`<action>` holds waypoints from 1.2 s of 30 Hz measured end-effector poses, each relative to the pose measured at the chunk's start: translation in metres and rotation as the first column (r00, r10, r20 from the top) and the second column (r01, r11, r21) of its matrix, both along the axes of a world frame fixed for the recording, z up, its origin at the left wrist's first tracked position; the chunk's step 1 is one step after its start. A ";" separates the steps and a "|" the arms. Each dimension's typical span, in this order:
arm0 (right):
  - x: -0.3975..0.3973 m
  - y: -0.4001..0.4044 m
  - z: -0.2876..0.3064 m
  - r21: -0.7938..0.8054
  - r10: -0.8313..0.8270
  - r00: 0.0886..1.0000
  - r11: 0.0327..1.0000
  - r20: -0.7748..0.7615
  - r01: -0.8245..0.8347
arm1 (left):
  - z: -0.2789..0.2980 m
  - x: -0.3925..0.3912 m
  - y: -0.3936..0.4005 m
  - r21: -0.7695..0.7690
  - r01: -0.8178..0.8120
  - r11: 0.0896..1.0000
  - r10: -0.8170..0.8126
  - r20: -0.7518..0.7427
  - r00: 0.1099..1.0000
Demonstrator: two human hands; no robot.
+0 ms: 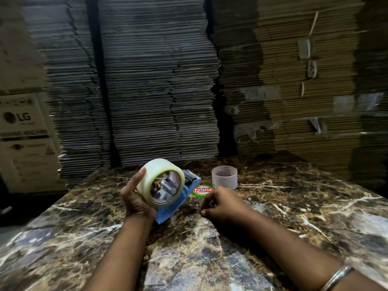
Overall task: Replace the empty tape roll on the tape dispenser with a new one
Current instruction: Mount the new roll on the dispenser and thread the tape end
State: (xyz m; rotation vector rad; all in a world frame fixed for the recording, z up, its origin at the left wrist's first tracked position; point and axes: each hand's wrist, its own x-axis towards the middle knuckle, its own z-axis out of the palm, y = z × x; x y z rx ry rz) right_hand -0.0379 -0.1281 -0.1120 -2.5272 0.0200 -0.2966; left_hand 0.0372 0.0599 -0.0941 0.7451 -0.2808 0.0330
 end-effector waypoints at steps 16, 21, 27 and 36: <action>0.004 -0.002 0.005 0.010 -0.261 0.965 0.965 0.019 0.261 | 0.000 0.000 0.001 0.063 0.033 0.997 -0.030 -0.041 0.999; 0.007 -0.001 0.004 0.029 -0.291 0.956 0.956 -0.045 0.293 | 0.001 -0.002 0.000 0.068 0.043 0.997 -0.041 -0.036 0.998; 0.014 0.002 -0.002 0.034 -0.337 0.941 0.941 -0.024 0.338 | 0.002 -0.005 -0.002 0.063 0.057 0.996 -0.054 -0.044 0.998; 0.021 0.002 -0.014 -0.134 -0.335 0.936 0.928 0.113 0.348 | 0.002 -0.006 -0.003 0.123 0.065 0.990 -0.057 -0.068 0.996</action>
